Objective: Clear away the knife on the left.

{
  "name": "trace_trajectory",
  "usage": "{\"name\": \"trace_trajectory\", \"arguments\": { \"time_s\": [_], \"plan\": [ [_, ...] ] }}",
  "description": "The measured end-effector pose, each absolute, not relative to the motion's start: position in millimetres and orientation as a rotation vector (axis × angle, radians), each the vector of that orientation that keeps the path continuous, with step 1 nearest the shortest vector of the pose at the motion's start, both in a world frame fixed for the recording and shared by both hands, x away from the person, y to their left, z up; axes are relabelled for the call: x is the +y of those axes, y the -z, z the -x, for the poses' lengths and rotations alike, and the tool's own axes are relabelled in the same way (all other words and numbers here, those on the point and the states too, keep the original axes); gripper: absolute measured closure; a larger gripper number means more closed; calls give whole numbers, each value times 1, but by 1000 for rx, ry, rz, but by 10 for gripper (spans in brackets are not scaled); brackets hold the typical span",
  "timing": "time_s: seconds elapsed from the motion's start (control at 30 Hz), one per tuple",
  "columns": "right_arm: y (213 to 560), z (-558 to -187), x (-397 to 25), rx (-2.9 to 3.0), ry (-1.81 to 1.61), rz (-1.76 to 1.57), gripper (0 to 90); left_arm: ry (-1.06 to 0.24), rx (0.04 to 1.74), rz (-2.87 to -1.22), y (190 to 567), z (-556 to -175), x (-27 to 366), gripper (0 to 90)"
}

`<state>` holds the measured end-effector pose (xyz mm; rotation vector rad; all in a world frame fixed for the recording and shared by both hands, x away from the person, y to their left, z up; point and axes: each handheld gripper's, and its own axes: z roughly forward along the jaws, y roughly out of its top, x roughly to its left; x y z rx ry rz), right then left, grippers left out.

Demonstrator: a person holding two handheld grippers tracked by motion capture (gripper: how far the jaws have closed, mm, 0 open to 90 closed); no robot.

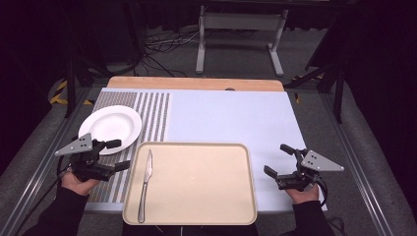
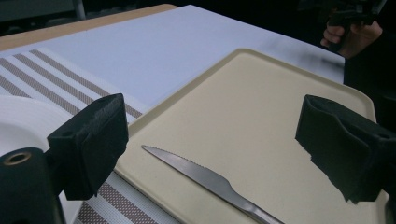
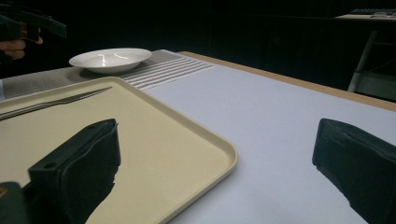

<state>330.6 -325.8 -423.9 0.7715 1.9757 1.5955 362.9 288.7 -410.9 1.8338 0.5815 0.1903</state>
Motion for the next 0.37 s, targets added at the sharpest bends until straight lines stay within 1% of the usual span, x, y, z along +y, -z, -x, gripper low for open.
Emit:
{"name": "trace_trajectory", "arguments": {
  "time_s": [0.3,0.37],
  "plan": [
    [424,-331,-325,1980,-1594,-769,16,-190,591,-1800,417,-361,293,93],
    [424,-331,-325,1982,-1591,-768,16,-206,587,-1804,416,-361,294,93]
  ]
}}
